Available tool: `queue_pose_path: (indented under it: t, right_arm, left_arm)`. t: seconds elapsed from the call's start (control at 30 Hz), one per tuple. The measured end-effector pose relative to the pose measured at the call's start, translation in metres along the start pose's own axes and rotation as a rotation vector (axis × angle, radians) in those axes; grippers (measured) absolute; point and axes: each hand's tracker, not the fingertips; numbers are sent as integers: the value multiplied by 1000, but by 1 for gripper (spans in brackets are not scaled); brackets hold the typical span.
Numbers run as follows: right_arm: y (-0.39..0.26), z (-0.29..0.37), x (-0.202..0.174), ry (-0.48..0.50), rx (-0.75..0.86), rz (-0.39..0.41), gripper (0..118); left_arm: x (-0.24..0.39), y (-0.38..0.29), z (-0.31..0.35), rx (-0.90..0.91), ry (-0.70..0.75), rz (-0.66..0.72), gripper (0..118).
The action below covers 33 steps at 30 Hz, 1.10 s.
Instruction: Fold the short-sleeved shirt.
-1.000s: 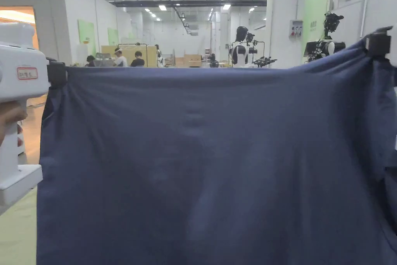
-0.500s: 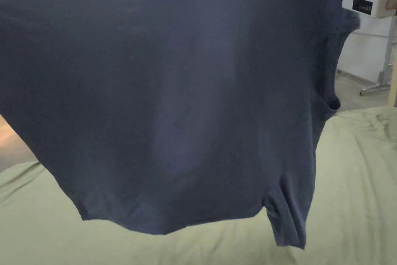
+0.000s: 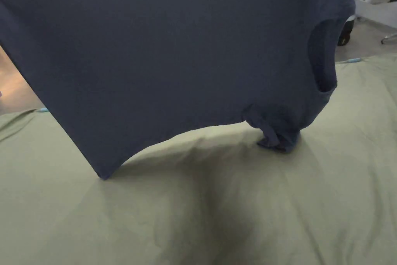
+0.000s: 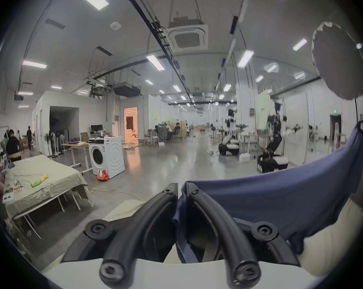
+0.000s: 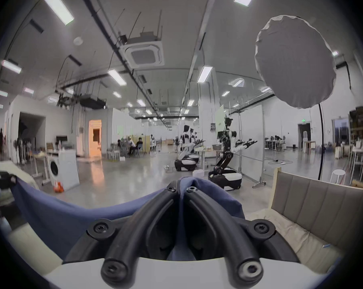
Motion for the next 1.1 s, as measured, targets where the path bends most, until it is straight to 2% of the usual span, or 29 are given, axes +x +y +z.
queue_pose_path:
  t: [0.13, 0.27, 0.37, 0.4, 0.57, 0.63, 0.7, 0.8, 0.9, 0.97, 1.1]
  right_arm:
    - [-88, 21, 1, 58, -55, 90, 5]
    - [-163, 75, 10, 121, -178, 95, 5]
    - [-204, 127, 19, 142, -228, 86, 5]
    - [-214, 148, 23, 144, -226, 87, 5]
    - [-235, 257, 39, 170, -261, 30, 5]
    - [-233, 301, 47, 189, -267, -47, 5]
    - [-232, 350, 52, 208, -280, -25, 5]
    - [-234, 421, 54, 250, -310, 71, 5]
    - [-248, 489, 55, 223, -362, 118, 5]
    - [-264, 528, 59, 229, -413, 87, 5]
    - [-308, 584, 67, 214, -497, 95, 5]
  left_arm:
    - [2, -74, -1, -98, -25, 10, 6]
    - [-2, -157, 20, -204, -54, -7, 6]
    - [-1, -202, 62, -258, -103, -36, 6]
    - [-6, -214, 82, -253, -132, -9, 6]
    - [-20, -258, 183, -279, -195, -24, 6]
    - [-29, -270, 227, -288, -214, -5, 6]
    - [-39, -278, 272, -317, -227, 0, 6]
    - [-55, -292, 339, -332, -232, 20, 6]
    - [-69, -312, 394, -393, -255, 21, 6]
    - [-78, -330, 427, -422, -274, 38, 6]
    - [-88, -366, 475, -480, -271, 37, 6]
